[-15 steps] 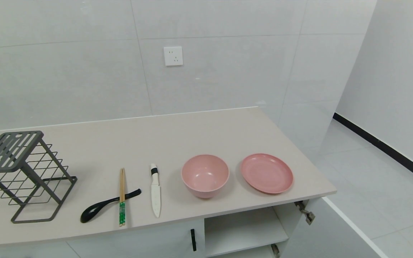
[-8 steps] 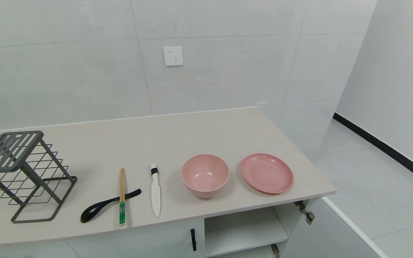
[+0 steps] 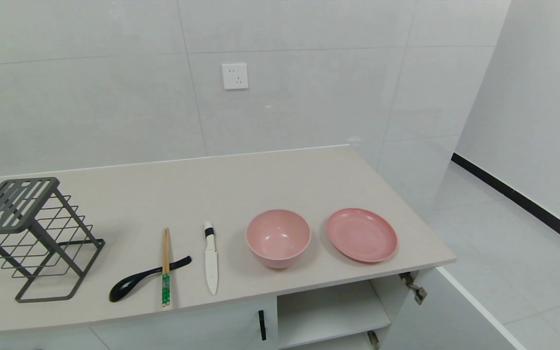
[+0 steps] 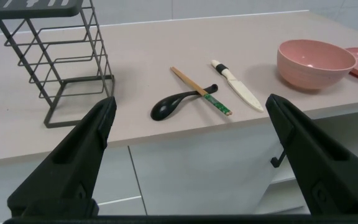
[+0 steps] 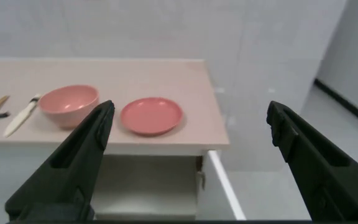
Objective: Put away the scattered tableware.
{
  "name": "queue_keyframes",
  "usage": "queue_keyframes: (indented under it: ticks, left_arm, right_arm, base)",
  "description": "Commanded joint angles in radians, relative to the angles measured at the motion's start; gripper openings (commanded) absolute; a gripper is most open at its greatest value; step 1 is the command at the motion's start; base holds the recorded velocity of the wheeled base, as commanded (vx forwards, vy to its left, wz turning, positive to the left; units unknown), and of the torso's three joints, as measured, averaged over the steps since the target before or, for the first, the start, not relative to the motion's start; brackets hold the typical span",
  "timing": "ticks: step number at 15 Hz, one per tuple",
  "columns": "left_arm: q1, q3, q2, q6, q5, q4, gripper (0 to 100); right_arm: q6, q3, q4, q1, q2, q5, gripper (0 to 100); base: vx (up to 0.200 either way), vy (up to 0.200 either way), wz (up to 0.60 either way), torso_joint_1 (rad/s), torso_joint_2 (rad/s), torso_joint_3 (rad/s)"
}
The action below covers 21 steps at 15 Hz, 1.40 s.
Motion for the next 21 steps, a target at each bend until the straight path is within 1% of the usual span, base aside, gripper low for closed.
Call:
queue_keyframes:
  ticks: [1,2,4,7,10,12,13,14,16,19,21]
  left_arm:
    - [0.000,0.000,0.001,0.000,0.000,0.000,100]
    - [0.000,0.000,0.001,0.000,0.000,0.000,100]
    - [0.000,0.000,0.001,0.002,0.000,0.000,100]
    - [0.000,0.000,0.001,0.002,0.000,0.000,100]
    - [0.000,0.000,0.001,0.002,0.000,0.000,100]
    - [0.000,0.000,0.001,0.002,0.000,0.000,100]
    - [0.000,0.000,0.001,0.002,0.000,0.000,100]
    - [0.000,0.000,0.001,0.002,0.000,0.002,100]
    - [0.000,0.000,0.001,0.002,0.000,0.000,100]
    - [0.000,0.000,0.001,0.002,0.000,0.000,100]
    - [0.000,0.000,0.001,0.000,0.000,0.002,100]
  right_arm:
    - [-0.009,-0.080,0.002,0.047,0.357,0.100,100]
    - [-0.014,-0.082,-0.001,0.047,0.385,0.112,100]
    - [-0.061,-0.080,-0.063,0.046,0.527,0.127,100]
    - [-0.067,-0.062,-0.282,0.046,0.779,0.127,100]
    - [-0.081,-0.083,-0.348,0.047,0.912,0.127,100]
    - [-0.081,-0.077,-0.423,0.050,1.012,0.127,100]
    - [-0.083,-0.074,-0.458,0.073,1.064,0.127,100]
    - [-0.081,-0.079,-0.471,0.079,1.087,0.126,100]
    - [-0.083,-0.115,-0.540,0.086,1.196,0.123,100]
    - [-0.083,-0.118,-0.584,0.086,1.279,0.120,100]
    - [-0.083,-0.157,-0.619,0.079,1.369,0.120,100]
  base:
    - [0.000,0.000,0.00,0.000,0.00,0.000]
    - [0.000,0.000,0.00,0.000,0.00,0.000]
    - [0.000,0.000,0.00,0.000,0.00,0.000]
    - [0.000,0.000,0.00,0.000,0.00,0.000]
    - [0.000,0.000,0.00,0.000,0.00,0.000]
    - [0.000,0.000,0.00,0.000,0.00,0.000]
    - [0.000,0.000,0.00,0.000,0.00,0.000]
    - [0.000,0.000,0.00,0.000,0.00,0.000]
    - [0.000,0.000,0.00,0.000,0.00,0.000]
    - [0.000,0.000,0.00,0.000,0.00,0.000]
    - [0.000,0.000,0.00,0.000,0.00,0.000]
